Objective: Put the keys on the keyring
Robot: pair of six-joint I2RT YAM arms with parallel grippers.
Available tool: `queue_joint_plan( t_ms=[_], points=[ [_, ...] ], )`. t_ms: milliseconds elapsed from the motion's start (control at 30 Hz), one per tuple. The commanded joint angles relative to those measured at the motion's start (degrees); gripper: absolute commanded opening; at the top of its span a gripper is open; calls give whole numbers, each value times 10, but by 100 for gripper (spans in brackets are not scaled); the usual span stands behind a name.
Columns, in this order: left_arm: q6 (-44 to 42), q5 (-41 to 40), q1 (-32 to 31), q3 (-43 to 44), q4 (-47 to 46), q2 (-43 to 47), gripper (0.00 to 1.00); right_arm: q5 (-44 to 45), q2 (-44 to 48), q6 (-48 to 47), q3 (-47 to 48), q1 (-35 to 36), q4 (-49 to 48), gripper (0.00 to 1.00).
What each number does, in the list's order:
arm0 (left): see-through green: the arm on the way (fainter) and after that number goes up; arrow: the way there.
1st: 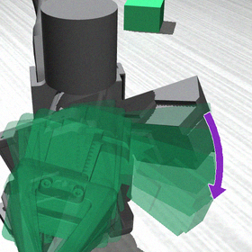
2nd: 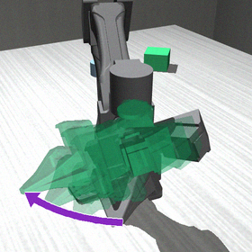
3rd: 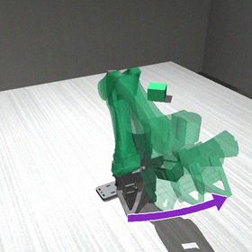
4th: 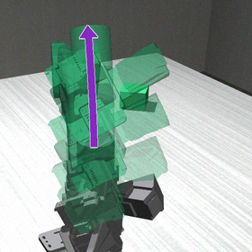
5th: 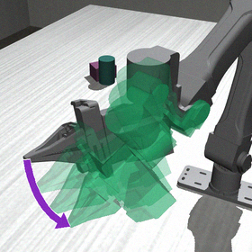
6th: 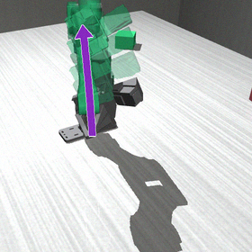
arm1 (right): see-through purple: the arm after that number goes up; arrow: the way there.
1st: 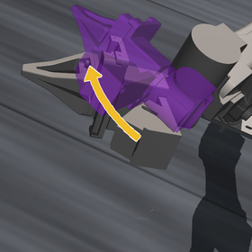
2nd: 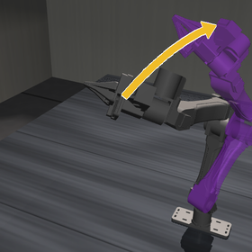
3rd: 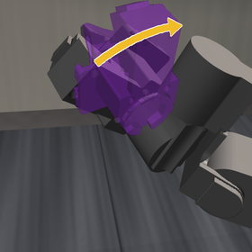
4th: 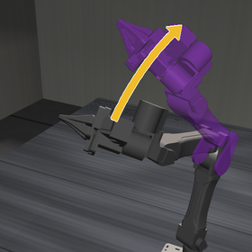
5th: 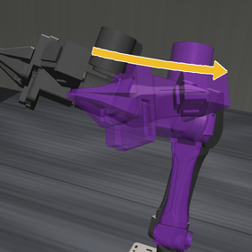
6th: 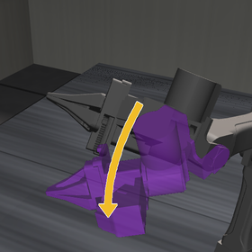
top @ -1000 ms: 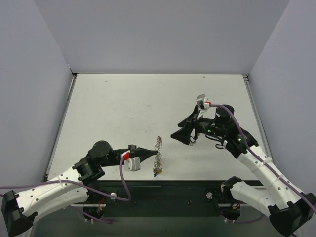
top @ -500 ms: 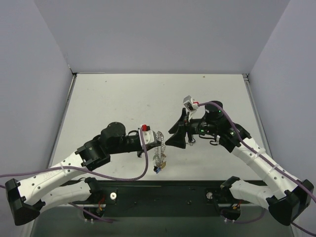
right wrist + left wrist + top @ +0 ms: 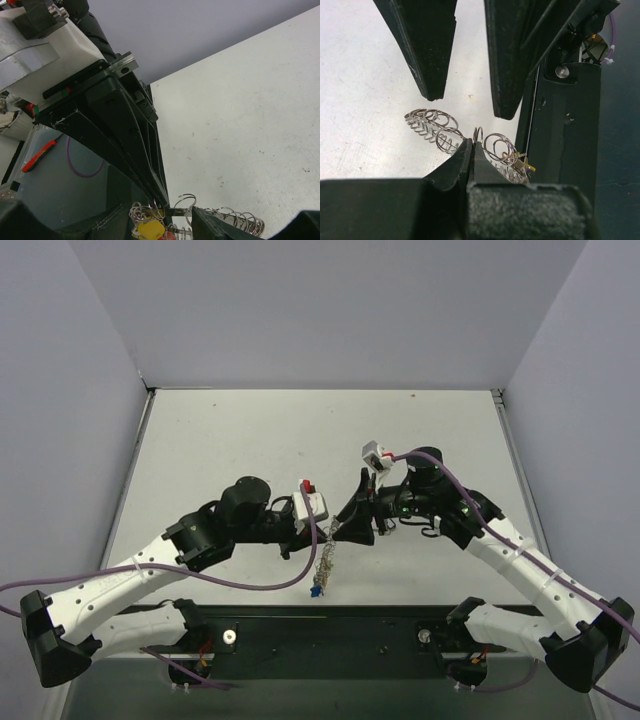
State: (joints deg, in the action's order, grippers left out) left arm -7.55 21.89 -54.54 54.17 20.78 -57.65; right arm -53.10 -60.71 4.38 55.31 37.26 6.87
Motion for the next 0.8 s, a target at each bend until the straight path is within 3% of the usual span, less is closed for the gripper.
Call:
queue_joint_plan(
  t_ms=[0,133,367,733,767],
  points=[
    [22,45,11,36,-41,10,0,-26,-2,-16,18,12,-9,53],
    [29,62,17,37,-49,6,0,-27,-5,-16,16,24,-8,51],
    [34,72,21,41,-57,-4,0,-39,-18,-7,19,31,-9,35],
    [47,77,32,45,-68,-4,0,-45,-26,-8,16,37,-9,22],
    [47,79,33,45,-69,-4,0,-45,-26,-7,16,37,-9,17]
  ],
)
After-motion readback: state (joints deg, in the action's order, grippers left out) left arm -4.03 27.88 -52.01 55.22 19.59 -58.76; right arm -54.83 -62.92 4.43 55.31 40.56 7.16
